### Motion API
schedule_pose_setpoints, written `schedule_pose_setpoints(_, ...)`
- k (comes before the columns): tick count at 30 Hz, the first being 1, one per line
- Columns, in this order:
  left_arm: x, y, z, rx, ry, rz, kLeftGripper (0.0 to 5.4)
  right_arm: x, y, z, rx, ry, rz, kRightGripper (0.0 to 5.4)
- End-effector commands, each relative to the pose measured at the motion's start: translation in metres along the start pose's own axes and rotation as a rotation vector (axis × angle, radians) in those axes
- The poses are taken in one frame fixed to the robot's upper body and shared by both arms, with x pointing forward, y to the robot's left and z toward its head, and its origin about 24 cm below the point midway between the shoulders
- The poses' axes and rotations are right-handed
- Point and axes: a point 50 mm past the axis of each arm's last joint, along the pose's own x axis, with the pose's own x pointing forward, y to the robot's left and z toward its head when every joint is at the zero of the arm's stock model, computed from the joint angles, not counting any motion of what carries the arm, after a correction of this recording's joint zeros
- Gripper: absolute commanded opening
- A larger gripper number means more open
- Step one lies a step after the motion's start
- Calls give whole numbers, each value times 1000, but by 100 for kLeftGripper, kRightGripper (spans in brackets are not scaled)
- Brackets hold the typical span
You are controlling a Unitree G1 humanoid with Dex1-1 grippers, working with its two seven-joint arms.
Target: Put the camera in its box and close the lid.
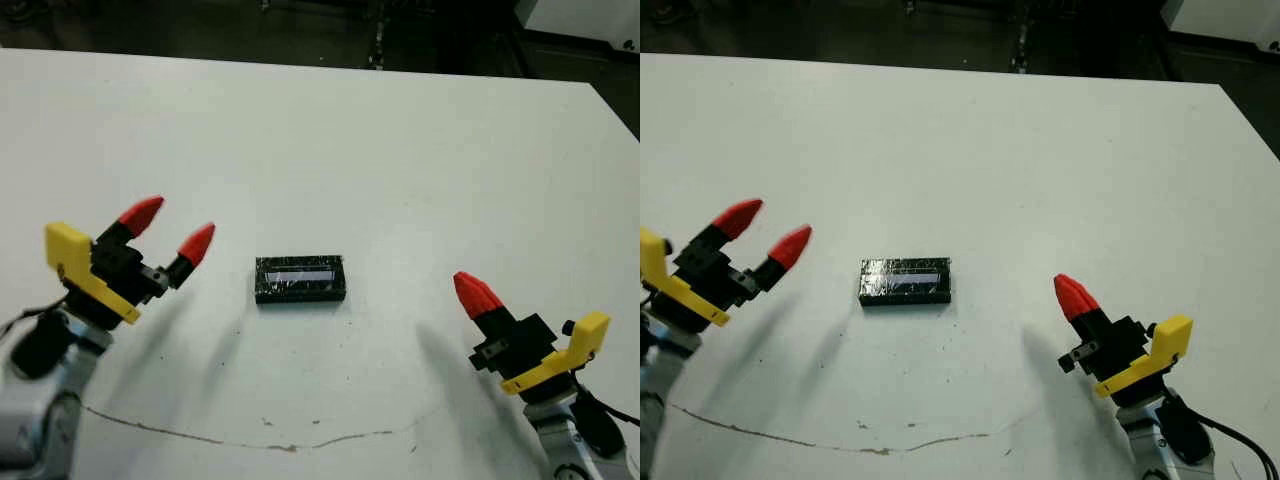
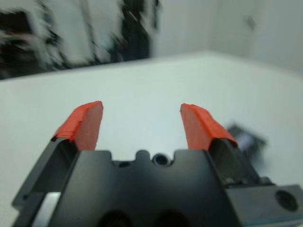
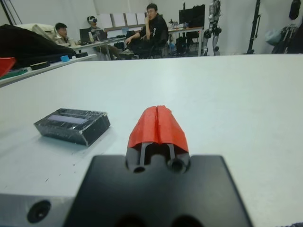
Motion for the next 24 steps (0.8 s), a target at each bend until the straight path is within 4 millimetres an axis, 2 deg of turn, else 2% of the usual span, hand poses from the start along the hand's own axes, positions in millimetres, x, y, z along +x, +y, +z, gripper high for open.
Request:
schedule_pose_setpoints(1,-9,-13,-5,-52,-32,58,318,3,3,2,7,-5,-26,0)
schedule_pose_setpoints(7,-18,-29,-19,-30,-65,134,227,10,5,12,-12,-64,-112,0)
schedule_pose_setpoints(10,-23,-33,-26,5,-64,187,181,12,5,18,-80,-91,-178,0)
schedule_pose_setpoints(21,-28,-35,-37,69,-54,229,9,20,9,25,-169,-106,-241,0)
schedule_pose_setpoints(24,-27,-35,-39,68,-51,236,2,21,10,24,-168,-99,-235,0)
